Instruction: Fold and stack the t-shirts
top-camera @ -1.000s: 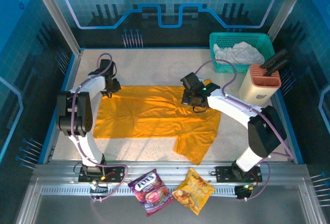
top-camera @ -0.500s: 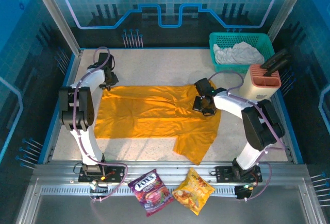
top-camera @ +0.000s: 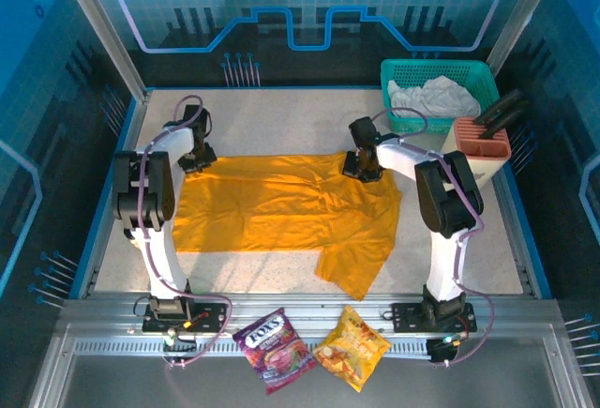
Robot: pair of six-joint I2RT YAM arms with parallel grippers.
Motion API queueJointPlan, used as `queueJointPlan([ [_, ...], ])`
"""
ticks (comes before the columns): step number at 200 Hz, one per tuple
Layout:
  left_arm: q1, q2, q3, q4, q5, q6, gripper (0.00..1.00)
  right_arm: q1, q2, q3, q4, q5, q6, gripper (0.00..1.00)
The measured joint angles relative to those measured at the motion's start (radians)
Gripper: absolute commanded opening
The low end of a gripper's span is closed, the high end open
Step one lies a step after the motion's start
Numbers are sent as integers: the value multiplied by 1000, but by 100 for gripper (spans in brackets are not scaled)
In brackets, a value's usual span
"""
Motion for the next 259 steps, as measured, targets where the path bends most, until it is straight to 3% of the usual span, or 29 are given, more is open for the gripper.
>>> queueJointPlan([
  [103, 1, 294, 457, -194, -56, 79, 19, -71, 225, 359, -130, -57, -41, 0],
  [147, 6, 291, 464, -211, -108, 96, 48, -77, 247, 404, -174, -63, -46, 0],
  [161, 7, 243, 411, -203, -124, 94, 55, -81, 247, 404, -175, -74, -59, 0],
  [196, 10, -37, 249, -205, -154, 67, 75, -80, 196, 345, -171, -81, -126, 23],
  [228, 10, -344, 210, -244, -190, 19, 77, -61, 15, 207, -165, -82, -206, 40],
  [259, 12, -536, 82, -291, -182, -22, 75, -31, -224, 60, -118, -112, -282, 48],
])
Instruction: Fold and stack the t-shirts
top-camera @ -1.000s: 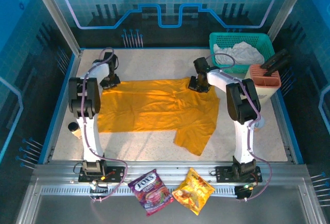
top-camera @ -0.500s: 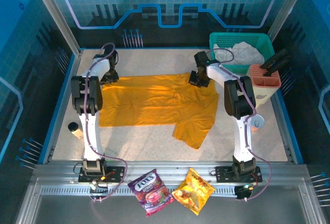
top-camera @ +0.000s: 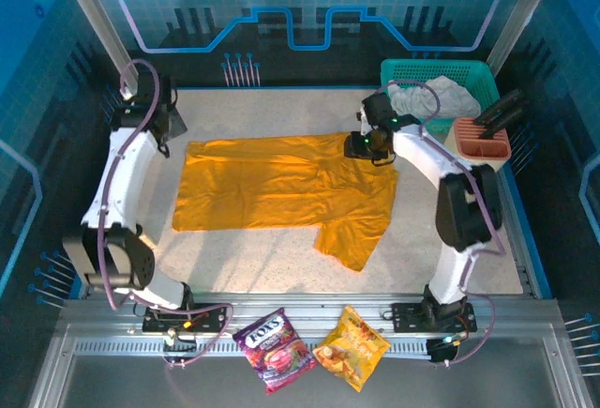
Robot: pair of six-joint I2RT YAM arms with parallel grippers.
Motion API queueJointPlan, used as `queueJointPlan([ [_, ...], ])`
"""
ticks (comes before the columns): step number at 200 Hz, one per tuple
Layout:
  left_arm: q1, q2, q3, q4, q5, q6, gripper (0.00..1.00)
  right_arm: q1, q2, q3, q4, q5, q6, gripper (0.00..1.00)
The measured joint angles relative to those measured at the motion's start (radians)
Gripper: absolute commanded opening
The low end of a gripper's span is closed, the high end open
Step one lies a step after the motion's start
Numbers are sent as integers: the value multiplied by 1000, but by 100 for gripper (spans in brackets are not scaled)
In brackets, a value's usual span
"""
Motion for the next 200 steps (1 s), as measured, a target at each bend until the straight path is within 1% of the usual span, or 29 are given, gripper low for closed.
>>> queueJointPlan([
  [12, 6, -29, -79, -21, 27, -19, 70, 4, -79, -63, 21, -13, -22, 48],
  [35, 21, -27, -218, -63, 96, -67, 60, 4, -179, -181, 49, -30, -60, 48],
  [60, 26, -23, -314, -100, 181, -139, 55, 7, -233, -298, 76, -51, -85, 49],
  [79, 27, -10, -361, -100, 228, -199, 51, 7, -244, -343, 85, -70, -90, 49],
  [110, 30, 45, -413, -87, 245, -287, 51, 7, -246, -360, 113, -105, -95, 49],
  [140, 45, 51, -475, -51, 245, -365, 52, 7, -268, -373, 131, -108, -106, 50],
  [168, 78, 51, -537, -1, 244, -427, 52, 5, -285, -379, 131, -116, -117, 52],
  [200, 124, 56, -604, 69, 256, -453, 51, -11, -304, -388, 135, -130, -121, 52],
])
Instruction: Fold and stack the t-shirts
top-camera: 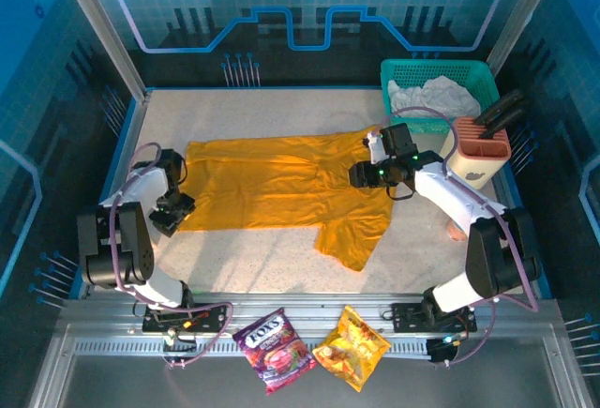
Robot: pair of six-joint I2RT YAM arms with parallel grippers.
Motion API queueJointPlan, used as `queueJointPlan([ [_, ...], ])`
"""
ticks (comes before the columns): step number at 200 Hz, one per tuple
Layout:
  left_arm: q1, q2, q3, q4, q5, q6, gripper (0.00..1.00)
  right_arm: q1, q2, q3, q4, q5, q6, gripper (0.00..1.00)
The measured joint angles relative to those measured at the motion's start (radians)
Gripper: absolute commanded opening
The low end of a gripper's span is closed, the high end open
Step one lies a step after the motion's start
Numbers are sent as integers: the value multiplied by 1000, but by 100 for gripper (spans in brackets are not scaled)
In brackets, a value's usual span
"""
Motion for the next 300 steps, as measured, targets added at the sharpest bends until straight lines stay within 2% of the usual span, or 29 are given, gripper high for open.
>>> queueJointPlan([
  [59, 55, 16, -38, 95, 34, -2, 51, -18, -4, -11, 2, -16, 0, 52],
  [138, 77, 59, -38, 118, 34, -2, 50, -36, -4, -11, 3, -24, -4, 52],
  [175, 77, 80, -23, 128, 53, 8, 35, -43, -4, -12, 3, -13, -8, 52],
  [186, 77, 88, -16, 127, 59, 8, 30, -51, -4, -19, 12, -11, -12, 55],
  [232, 87, 114, 10, 97, 68, 37, 0, -84, -3, -71, 56, -65, -15, 56],
  [269, 96, 112, 13, 96, 89, 72, 0, -47, -77, -77, 71, -82, -45, 58],
  [300, 103, 98, 3, 109, 108, 109, 0, 91, -250, -77, 51, -26, -160, 60],
])
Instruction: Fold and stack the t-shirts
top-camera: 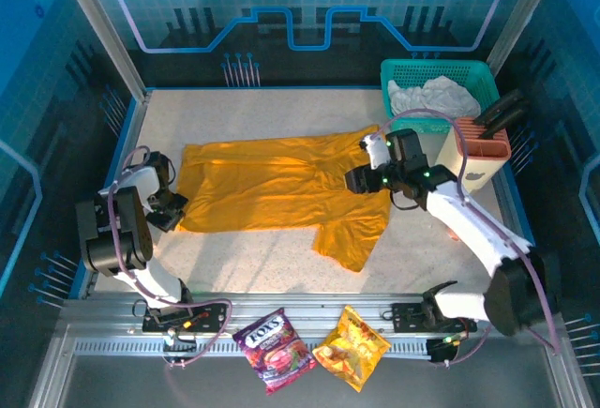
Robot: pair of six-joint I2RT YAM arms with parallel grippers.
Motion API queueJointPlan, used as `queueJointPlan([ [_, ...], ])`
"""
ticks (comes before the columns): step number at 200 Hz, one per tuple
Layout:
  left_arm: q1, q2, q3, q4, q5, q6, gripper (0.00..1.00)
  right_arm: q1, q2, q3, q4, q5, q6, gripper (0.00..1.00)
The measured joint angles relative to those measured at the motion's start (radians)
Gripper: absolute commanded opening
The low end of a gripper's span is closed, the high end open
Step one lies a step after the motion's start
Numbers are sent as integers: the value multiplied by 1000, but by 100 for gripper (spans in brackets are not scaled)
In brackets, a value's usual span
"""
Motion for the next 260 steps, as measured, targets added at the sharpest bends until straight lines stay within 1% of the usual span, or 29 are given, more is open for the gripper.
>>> queueJointPlan([
  [9, 2, -6, -5, 6, 6, 13, 0, 34, -42, 0, -7, 9, -42, 62],
  [18, 3, -11, -8, 12, 12, 27, 0, 66, -74, 1, -20, 17, -98, 67],
  [23, 3, -13, -11, 17, 16, 34, 0, 90, -89, 1, -29, 30, -142, 73],
  [33, 3, -19, -14, 26, 24, 51, 0, 151, -106, 2, -62, 69, -227, 77],
  [49, 3, -23, -18, 49, 50, 74, 0, 275, -103, 11, -151, 166, -394, 78],
  [60, 3, -27, -22, 65, 65, 83, 0, 339, -73, 28, -233, 226, -483, 77],
  [82, 3, -39, -35, 101, 98, 104, 0, 414, 34, 60, -394, 357, -627, 76],
  [98, 3, -44, -42, 124, 115, 108, 0, 478, 98, 15, -447, 426, -706, 75],
  [118, 0, -46, -47, 167, 151, 108, 0, 546, 130, -78, -464, 441, -750, 73],
  [141, -10, -47, -47, 226, 187, 108, 0, 576, 141, -151, -438, 444, -752, 72],
  [181, -11, -50, -47, 251, 213, 108, 0, 628, 199, -211, -370, 455, -724, 71],
  [198, -11, -58, -47, 251, 213, 108, 0, 633, 232, -217, -359, 455, -713, 66],
  [232, -11, -96, -47, 249, 213, 108, 0, 644, 262, -210, -378, 438, -701, 46],
  [251, -11, -109, -47, 246, 212, 108, 0, 648, 284, -191, -406, 433, -695, 37],
  [260, -11, -114, -47, 246, 212, 108, 0, 649, 291, -183, -415, 431, -697, 35],
])
